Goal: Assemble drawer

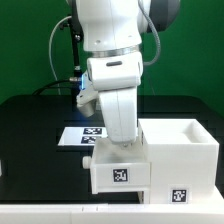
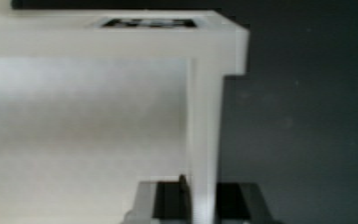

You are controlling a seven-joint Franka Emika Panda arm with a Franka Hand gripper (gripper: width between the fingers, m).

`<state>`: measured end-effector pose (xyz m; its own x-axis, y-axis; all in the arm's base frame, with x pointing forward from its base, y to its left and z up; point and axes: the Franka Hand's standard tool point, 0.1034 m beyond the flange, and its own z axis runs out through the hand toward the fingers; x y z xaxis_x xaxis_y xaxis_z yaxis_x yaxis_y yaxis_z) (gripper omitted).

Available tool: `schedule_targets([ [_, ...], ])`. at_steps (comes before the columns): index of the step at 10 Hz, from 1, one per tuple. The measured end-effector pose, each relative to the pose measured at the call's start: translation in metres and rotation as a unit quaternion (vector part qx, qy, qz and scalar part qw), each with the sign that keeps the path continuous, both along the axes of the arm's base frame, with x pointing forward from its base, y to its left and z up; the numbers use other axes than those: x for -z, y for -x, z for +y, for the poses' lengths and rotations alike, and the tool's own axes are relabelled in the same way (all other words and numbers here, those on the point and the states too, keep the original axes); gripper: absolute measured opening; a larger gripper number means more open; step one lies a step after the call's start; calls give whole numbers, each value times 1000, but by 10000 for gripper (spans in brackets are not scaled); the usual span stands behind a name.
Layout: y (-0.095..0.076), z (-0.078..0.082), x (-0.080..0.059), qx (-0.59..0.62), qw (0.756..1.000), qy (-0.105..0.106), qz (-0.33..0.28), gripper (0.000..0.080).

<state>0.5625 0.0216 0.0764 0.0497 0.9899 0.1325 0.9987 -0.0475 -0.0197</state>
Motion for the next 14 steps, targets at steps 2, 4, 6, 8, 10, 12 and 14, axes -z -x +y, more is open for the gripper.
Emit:
schedule_targets([
  [2, 1, 4, 0, 9, 1000, 0, 2, 38],
  [4, 7, 2, 3, 8, 1000, 1, -3, 38],
  [6, 12, -2, 3, -13, 1000, 2, -5, 38],
  [8, 16, 1, 3, -21, 1000, 3, -3, 38],
  [10, 13, 12, 1, -11, 1000, 2, -4, 38],
  [12, 8, 15, -2, 6, 1000, 6, -5, 38],
  [14, 8, 13, -1, 7, 1000, 5, -4, 42],
])
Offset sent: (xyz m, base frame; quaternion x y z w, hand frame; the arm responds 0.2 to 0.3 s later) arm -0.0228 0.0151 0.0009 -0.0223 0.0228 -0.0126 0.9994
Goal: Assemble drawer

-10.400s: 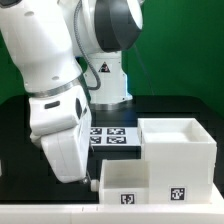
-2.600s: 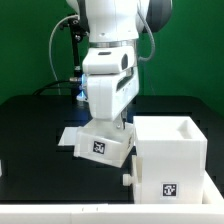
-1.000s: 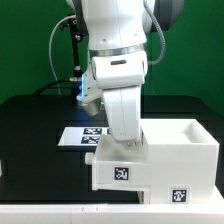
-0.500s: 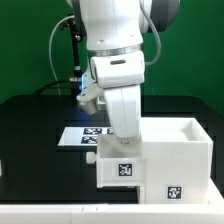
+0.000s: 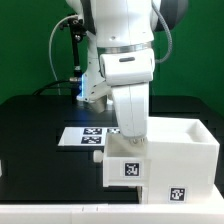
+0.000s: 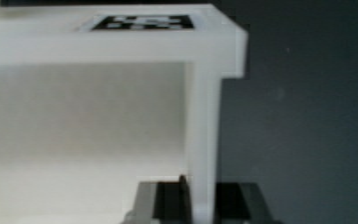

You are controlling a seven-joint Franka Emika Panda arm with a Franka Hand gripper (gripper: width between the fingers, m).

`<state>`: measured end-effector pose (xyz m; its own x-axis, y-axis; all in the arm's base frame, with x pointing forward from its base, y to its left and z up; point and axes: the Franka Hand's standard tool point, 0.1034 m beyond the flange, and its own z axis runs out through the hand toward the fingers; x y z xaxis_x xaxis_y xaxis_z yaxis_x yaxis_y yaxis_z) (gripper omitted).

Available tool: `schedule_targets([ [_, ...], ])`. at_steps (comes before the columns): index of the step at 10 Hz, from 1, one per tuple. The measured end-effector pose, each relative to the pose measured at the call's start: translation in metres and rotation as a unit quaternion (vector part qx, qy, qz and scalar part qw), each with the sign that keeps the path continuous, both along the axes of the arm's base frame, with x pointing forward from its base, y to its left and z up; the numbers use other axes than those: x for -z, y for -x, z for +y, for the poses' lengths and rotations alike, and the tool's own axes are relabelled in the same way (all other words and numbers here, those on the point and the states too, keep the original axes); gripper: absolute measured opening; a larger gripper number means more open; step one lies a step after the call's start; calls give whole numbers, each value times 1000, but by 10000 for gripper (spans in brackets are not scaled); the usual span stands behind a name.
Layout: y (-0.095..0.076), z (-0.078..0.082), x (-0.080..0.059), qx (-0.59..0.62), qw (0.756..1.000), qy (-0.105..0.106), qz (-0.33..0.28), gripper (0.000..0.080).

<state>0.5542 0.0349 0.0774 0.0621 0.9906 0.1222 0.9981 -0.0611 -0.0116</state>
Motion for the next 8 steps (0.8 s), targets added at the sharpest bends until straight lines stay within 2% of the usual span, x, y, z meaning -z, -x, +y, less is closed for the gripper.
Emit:
schedule_targets([
  [1, 0, -1, 0, 1, 1000, 0, 0, 42],
  [3, 0, -1, 0, 1, 1000, 0, 0, 332],
  [4, -1, -3, -5, 0, 1000, 3, -1, 332],
  [5, -2, -9, -14, -3, 1000, 8, 2, 509],
  [6, -9, -19, -23, -7, 1000, 8, 2, 625],
  [7, -18, -30, -30, -6, 1000, 8, -1, 625],
  [8, -29, -33, -38, -5, 1000, 9, -5, 642],
])
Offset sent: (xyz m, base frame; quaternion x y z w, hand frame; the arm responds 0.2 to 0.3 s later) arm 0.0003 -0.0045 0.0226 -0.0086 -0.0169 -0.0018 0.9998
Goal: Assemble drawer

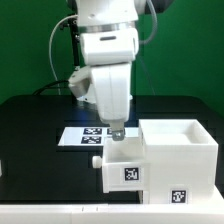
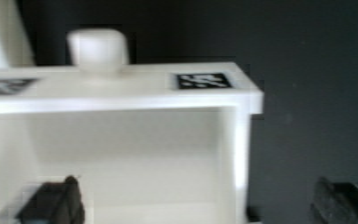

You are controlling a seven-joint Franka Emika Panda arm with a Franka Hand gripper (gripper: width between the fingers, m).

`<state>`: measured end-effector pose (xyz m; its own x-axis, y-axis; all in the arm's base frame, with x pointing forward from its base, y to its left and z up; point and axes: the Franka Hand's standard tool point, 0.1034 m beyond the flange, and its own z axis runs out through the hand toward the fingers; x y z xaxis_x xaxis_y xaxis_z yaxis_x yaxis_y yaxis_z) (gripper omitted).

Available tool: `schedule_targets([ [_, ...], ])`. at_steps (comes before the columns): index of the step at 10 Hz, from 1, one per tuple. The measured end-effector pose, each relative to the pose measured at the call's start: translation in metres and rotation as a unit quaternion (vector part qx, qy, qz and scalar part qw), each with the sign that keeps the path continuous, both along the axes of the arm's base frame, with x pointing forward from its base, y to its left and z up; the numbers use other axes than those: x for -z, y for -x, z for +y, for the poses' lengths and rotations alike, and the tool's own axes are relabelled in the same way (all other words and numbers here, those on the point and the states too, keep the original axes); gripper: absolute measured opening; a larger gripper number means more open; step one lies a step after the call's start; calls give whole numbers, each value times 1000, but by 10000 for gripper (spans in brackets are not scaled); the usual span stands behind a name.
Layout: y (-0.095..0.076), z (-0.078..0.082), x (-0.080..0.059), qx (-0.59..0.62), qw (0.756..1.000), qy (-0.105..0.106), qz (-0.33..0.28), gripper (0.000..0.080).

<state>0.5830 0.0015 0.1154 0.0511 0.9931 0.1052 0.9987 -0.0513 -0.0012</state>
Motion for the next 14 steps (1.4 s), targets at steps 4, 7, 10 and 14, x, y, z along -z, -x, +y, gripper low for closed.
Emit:
schedule_targets([
  [4, -22, -25, 9, -4, 999, -51, -14, 649],
  [7, -21, -29, 11, 0, 998, -55, -13, 649],
  [10, -15, -42, 26, 13, 998, -59, -1, 649],
  [14, -7, -53, 39, 24, 998, -59, 10, 649],
])
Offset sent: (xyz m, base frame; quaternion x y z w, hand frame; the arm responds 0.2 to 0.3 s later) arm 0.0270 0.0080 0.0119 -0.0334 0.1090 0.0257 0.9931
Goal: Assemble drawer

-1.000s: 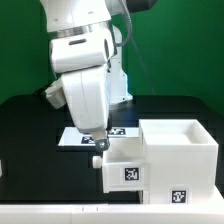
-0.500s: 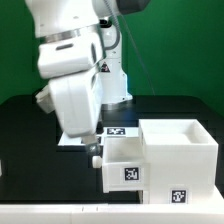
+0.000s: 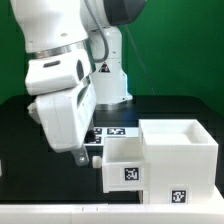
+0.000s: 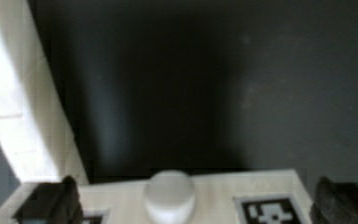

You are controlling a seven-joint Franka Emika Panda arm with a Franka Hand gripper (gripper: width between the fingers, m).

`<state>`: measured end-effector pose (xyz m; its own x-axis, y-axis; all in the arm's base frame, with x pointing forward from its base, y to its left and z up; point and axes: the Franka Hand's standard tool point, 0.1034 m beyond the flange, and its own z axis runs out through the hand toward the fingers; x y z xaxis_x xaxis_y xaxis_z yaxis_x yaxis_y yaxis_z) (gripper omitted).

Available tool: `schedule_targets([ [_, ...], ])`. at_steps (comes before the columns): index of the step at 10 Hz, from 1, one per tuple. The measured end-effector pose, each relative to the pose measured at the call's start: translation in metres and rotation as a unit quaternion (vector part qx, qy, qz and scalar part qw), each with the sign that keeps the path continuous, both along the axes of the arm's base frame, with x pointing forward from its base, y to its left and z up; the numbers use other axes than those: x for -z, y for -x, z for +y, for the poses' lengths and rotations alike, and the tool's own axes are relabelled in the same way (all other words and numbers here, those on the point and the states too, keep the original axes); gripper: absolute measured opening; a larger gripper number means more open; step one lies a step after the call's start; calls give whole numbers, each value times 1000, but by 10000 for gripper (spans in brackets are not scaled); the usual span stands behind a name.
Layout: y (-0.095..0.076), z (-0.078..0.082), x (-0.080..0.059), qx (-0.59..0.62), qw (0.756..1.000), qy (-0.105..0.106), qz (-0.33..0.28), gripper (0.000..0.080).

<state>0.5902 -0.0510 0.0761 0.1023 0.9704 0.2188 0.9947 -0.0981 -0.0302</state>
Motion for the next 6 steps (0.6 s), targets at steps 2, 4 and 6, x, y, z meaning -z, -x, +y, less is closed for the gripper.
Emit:
schedule_targets([
  [2, 8, -1, 12, 3, 1000, -3, 11, 649],
  [4, 12, 9, 15, 4, 1000, -5, 17, 649],
  [6, 10, 40, 13, 24, 1000, -9, 18, 649],
])
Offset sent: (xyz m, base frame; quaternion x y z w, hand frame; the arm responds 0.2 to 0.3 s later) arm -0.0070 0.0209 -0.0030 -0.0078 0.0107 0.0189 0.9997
